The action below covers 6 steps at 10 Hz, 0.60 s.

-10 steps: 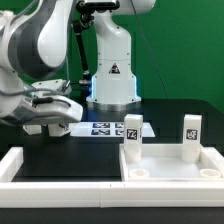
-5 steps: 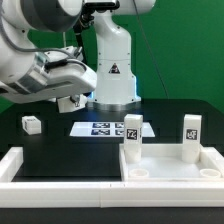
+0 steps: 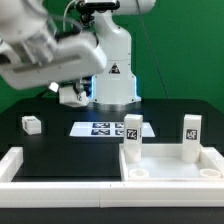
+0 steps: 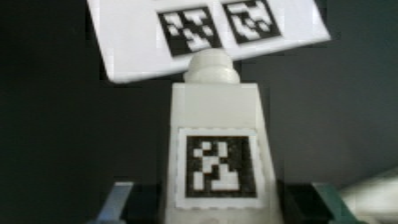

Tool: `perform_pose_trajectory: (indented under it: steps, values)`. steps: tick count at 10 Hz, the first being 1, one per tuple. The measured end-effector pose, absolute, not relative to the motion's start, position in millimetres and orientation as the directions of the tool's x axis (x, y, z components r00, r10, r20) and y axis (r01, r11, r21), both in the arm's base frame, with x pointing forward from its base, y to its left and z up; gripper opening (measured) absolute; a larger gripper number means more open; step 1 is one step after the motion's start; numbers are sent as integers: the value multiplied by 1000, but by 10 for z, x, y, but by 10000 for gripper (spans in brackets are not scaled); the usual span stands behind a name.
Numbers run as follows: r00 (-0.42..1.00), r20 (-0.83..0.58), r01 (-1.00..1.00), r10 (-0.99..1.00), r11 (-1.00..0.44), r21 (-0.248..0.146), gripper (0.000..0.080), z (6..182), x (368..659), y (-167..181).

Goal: Assemble square table

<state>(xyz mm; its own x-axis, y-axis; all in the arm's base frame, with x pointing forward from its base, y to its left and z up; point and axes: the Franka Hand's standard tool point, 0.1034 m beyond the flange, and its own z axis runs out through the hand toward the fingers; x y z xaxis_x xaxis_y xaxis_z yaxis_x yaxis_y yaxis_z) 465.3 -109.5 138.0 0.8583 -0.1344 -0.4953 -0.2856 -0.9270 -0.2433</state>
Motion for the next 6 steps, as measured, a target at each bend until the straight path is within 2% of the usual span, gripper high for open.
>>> perform_pose_trajectory:
  steps: [1,2,5,6]
  values:
    - [885,-448,-254,-125,-937,-241,290,1571,4858,-977]
    - [921,-371,-219,-120,-947,-235,290,1658,5032,-882]
    - [961,-209,-225,-180,-950,-215,290,1609,5013,-910]
    - [973,-126,-214,-193,-959,-186,290,1623,5069,-922]
